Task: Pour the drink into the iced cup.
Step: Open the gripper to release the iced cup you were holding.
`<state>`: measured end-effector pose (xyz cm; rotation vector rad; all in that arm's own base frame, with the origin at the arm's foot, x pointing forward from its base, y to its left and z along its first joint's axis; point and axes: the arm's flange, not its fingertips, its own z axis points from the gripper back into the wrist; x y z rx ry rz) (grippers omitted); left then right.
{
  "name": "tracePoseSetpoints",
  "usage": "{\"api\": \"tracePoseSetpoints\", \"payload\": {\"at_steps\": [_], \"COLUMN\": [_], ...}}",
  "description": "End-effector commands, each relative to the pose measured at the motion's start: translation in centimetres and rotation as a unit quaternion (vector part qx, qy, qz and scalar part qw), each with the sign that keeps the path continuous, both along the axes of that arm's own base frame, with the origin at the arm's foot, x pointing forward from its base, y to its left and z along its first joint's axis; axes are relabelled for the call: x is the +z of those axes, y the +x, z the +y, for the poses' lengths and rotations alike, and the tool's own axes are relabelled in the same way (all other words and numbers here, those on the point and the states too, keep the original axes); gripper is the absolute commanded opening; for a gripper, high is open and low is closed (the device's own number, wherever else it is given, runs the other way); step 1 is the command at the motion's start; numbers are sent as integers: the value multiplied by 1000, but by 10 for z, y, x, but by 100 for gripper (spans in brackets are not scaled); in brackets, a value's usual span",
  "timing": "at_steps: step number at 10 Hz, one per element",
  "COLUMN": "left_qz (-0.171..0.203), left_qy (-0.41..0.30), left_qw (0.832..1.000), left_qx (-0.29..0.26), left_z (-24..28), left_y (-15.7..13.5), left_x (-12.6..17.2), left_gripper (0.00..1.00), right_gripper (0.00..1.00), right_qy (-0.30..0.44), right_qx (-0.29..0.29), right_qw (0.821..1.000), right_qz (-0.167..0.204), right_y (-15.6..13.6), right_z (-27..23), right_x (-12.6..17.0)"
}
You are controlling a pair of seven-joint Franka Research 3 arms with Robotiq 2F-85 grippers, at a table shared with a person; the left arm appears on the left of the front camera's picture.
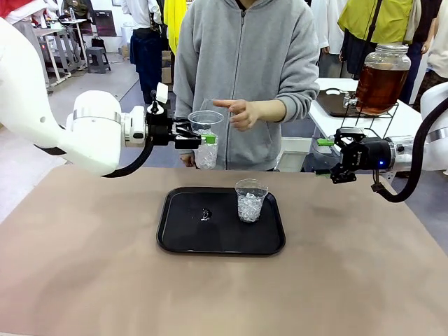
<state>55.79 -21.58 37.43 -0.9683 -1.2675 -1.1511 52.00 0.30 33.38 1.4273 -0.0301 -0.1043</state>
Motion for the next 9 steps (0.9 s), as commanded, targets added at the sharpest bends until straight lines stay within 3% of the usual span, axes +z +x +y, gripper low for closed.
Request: {"api": "tracePoseSetpoints", "payload": {"at_steps": [1,9], "left_qz": [-7,-7], "left_qy": [-1,-1], "left_qw": [1000,1000], "left_qx": [-2,-2], "left_z": [-1,-1], "left_y": [-2,-2], "left_x": [5,5], "left_gripper": [78,78], "right_gripper": [100,100], "right_qy": [1,1], "right_qx": [-1,-1], "right_qw": [1000,1000], "right_qz": [-1,-1], "right_y": [0,0], "right_z": [0,0], "right_x": [1,1]}}
